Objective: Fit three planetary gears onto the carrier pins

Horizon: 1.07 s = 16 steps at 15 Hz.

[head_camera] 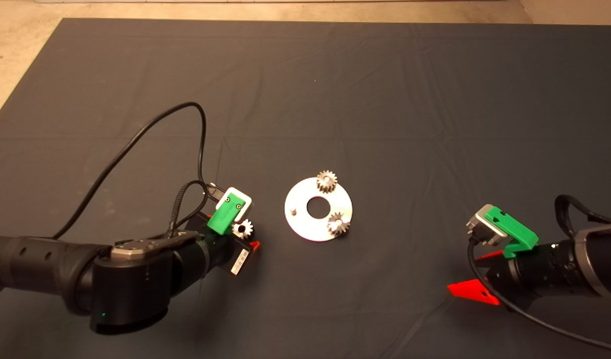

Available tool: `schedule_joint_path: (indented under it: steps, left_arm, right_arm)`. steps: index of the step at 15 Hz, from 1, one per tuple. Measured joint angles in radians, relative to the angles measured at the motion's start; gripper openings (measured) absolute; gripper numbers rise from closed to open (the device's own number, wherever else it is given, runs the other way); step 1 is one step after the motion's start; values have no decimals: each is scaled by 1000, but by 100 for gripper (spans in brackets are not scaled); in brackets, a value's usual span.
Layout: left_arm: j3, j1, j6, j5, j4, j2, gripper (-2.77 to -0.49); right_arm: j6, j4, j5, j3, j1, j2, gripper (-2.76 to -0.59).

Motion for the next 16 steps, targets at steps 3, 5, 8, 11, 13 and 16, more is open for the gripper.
schedule_joint_path:
  steps: [3,5,8,11,13,16]
  left_arm:
    - [-6,9,0,0,7,0,-119]
    - [-13,17,1,0,7,0,-119]
    - [-50,17,1,0,7,0,-119]
    - [-59,18,1,-1,11,0,-119]
    - [-64,28,2,-1,19,0,-119]
    - [-65,39,2,-15,22,2,-119]
  right_arm:
    - [0,0,0,0,-2,0,-130]
    - [0,0,0,0,-7,0,-130]
    - [0,0,0,0,-7,0,-130]
    - [0,0,0,0,-7,0,-130]
    - [0,0,0,0,-7,0,-130]
    - [0,0,0,0,-7,0,-130]
